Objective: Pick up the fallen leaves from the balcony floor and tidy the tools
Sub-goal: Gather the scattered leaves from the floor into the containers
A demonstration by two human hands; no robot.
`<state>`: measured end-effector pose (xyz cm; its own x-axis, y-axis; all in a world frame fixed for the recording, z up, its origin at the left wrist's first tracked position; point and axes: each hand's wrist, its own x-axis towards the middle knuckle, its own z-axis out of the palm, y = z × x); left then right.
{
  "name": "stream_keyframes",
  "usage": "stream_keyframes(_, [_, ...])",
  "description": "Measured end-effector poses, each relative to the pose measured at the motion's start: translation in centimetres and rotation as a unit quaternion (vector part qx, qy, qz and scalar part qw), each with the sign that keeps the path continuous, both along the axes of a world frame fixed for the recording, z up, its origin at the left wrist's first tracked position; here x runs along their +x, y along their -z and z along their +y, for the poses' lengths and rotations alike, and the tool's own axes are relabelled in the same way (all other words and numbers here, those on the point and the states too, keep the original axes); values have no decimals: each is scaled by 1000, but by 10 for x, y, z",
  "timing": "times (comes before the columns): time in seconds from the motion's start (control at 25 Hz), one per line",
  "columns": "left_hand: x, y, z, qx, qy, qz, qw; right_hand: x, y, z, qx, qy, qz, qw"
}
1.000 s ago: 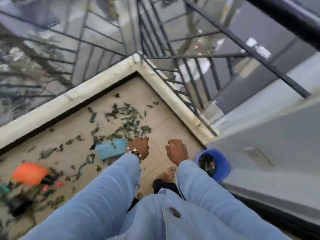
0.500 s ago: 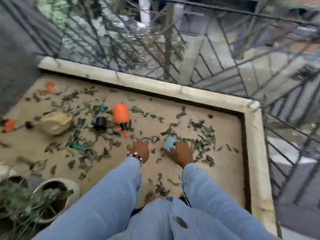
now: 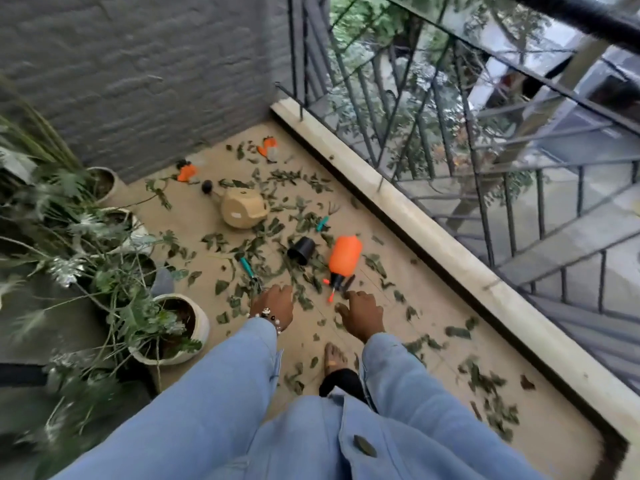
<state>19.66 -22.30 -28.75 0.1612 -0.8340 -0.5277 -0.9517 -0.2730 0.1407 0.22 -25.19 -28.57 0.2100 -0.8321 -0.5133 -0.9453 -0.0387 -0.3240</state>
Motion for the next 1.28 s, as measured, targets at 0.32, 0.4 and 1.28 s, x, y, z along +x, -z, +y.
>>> stream_keyframes(0.32, [39, -18, -113, -51, -149, 16, 987, 54, -9, -181, -22, -91, 0, 996])
stream_keyframes(0.4, [53, -14, -126, -41, -160, 9, 986, 77, -12, -205, -33, -111, -3, 993])
stream_keyframes(1.28, [402, -17, -294, -56, -247, 2, 967, 454, 2, -404, -14, -188, -44, 981])
